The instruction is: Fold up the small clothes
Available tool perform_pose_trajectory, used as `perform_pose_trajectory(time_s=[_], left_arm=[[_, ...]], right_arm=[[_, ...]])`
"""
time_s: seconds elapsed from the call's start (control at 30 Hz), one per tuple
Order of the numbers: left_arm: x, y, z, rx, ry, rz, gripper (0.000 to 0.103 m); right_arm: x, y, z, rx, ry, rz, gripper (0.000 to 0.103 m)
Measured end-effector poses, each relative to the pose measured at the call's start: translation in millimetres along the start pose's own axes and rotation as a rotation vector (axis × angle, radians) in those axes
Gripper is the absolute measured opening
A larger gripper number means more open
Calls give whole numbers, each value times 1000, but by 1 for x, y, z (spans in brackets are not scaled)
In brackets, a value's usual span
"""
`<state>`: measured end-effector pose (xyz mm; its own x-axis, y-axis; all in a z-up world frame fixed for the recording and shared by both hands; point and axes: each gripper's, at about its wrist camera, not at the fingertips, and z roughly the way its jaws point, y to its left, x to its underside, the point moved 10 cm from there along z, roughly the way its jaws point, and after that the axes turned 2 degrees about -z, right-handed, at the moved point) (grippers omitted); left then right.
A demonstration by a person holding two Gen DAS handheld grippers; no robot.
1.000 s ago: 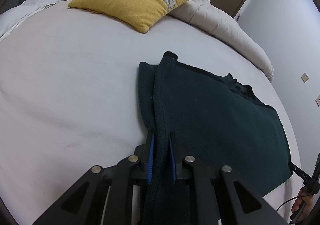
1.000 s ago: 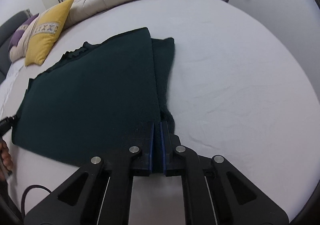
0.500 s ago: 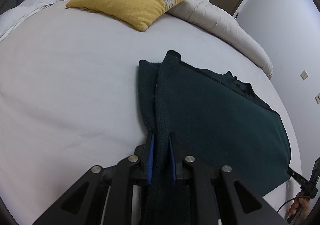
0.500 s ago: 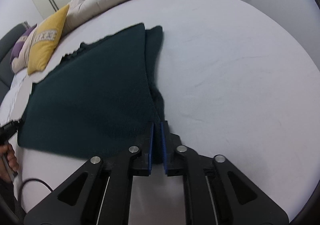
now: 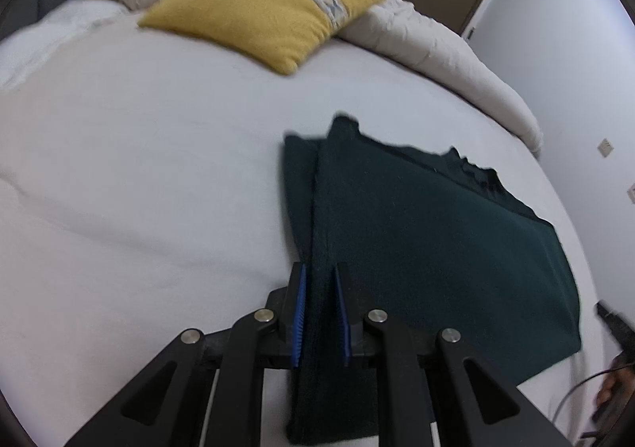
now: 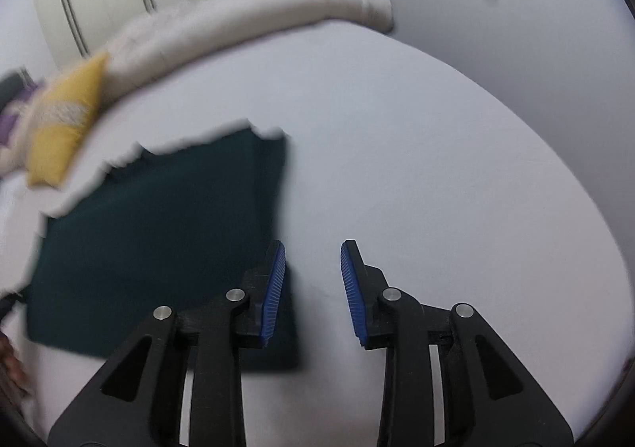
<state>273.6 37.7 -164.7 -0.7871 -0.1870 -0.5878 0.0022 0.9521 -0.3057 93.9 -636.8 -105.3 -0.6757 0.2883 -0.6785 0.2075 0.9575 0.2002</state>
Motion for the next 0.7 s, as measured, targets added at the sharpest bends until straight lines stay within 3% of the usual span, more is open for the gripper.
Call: perform_pose_trajectory(time_s=[0.17,0.23,0.33,0.4,0.47,0.5,0.57,0.7], left_arm=[[-28,-31,-16,-49,-105,107,16],[-41,-52,-5,-26,-128,132,16],[-59,-85,30,33,-118,177,16],[-63,-89,64,-19,-77,215,16],[-56,-74,92,-55,-10,195,17],[-51,-62,102,-38,19,157,18],[-50,-51,98,23,-9,108,18],[-47,-40,90,53,-20,88,18]], right_arm=[[-25,96,30,-324,74,-49,29],[-33,127,51,-378,89,-83,29],[-39,164,101,-492,181,-2,29],[-44,163,129,-463,200,33,28],[-51,144,155,-445,205,113,17],[-55,133,163,-461,197,154,2],[-64,100,177,-450,175,231,0],[-87,44,185,-437,62,337,0]])
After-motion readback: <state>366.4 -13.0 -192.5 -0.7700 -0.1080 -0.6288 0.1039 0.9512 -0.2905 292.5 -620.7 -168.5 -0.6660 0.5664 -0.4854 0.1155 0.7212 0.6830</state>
